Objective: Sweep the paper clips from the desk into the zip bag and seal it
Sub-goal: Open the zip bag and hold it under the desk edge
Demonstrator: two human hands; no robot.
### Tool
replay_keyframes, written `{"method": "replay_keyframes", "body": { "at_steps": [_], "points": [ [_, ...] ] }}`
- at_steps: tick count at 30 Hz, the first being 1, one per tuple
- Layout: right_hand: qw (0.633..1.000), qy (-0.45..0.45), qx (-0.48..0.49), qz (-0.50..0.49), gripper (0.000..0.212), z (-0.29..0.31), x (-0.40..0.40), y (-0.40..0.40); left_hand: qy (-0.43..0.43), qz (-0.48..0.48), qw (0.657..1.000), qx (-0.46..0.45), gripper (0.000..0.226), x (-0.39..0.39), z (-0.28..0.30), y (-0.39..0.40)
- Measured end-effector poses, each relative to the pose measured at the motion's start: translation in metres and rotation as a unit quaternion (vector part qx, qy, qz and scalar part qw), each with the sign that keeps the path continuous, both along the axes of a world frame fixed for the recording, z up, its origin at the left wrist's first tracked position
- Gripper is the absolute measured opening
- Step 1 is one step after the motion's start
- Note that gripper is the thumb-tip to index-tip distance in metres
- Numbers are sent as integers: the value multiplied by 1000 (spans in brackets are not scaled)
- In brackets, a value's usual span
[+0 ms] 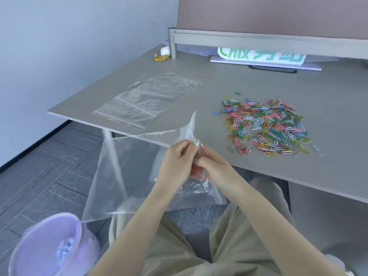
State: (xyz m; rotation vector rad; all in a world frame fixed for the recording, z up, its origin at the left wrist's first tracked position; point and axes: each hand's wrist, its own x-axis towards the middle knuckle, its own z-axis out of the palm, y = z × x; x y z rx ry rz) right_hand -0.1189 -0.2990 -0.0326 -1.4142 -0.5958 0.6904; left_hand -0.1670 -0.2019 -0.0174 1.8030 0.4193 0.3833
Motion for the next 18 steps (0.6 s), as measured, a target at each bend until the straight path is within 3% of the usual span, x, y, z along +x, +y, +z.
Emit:
{"method": "replay_keyframes", "body": {
  "at_steps": [5, 13, 16, 18],
  "points": [
    [978, -119, -164, -38, 30, -20, -17, -40, -1, 7, 998, 63, 36, -24, -33, -22],
    [937, -171, -264, -151, 24, -29, 9, -101, 79, 81, 985, 129, 32, -43, -50, -22],
    [944, -145, -264, -139, 21, -23, 16, -115, 23, 138, 949, 283, 24, -49, -49, -29],
    [948, -144, -260, -111, 19, -20, 18, -118, -62, 83, 900, 424, 10, -51, -44, -45]
  ]
}}
